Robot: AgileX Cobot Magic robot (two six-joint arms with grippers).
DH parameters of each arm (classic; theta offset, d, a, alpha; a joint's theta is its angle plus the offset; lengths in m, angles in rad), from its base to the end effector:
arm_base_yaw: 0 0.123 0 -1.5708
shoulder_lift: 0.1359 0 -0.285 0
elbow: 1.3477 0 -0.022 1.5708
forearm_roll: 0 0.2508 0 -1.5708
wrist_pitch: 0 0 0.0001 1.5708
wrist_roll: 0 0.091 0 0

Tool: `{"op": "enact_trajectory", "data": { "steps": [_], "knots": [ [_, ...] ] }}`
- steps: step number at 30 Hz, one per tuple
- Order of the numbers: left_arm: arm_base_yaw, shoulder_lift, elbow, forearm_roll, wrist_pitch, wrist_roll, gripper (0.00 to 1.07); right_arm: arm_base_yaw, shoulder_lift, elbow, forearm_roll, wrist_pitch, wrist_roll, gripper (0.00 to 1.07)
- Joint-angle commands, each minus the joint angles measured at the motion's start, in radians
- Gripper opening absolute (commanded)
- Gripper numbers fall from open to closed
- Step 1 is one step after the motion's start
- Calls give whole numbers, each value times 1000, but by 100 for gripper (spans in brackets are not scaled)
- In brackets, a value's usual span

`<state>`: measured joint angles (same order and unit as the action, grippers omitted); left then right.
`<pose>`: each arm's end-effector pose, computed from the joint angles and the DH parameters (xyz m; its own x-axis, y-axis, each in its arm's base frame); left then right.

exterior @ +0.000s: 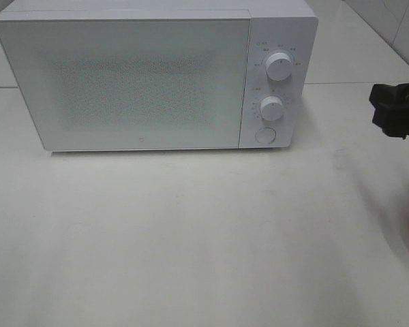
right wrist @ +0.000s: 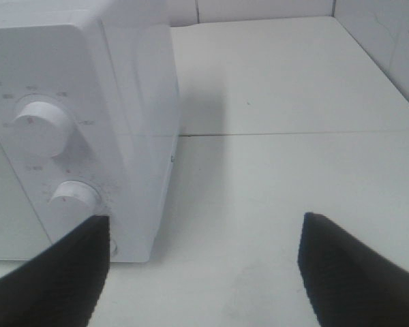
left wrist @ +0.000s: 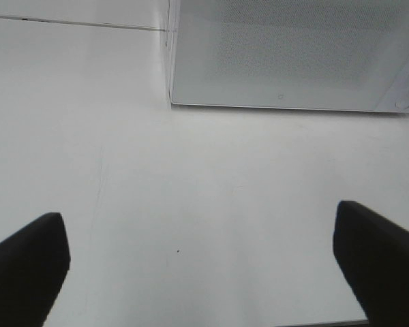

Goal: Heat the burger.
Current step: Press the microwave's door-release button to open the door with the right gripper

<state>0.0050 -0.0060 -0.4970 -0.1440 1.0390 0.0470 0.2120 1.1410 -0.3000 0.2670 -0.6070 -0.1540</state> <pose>-0.0049 -0.0113 0.2789 -0.4324 -0.0284 -0.9012 0.0953 0.9925 -0.0770 0.2024 0.0296 0.2254 -0.1631 0.0326 -0.9861 -0.0521 0.9978 0.0416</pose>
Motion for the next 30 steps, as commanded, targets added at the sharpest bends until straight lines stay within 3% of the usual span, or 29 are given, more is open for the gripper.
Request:
{"op": "enact_trajectory", "data": {
  "steps": [1,10,11,16,18,24,30],
  "knots": [
    [-3,-19,2,-5,-5,-1,98,50,16,10,47,-70,-93,75],
    [-3,-19,2,-5,-5,-1,98,257,178,18,329,-309,-285,75],
    [-3,-19,2,-5,-5,-1,98,316,216,18,401,-372,-306,75],
    [-3,-19,2,-5,-5,-1,98,423,287,17,532,-484,-311,75],
    [-3,-19,2,-5,-5,-1,98,510,345,17,612,-566,-311,75],
    [-3,-19,2,-5,-5,-1,98,593,419,6,668,-616,-307,75],
    [-3,-19,2,-5,-5,-1,98,618,497,6,671,-626,-265,75]
  ]
}}
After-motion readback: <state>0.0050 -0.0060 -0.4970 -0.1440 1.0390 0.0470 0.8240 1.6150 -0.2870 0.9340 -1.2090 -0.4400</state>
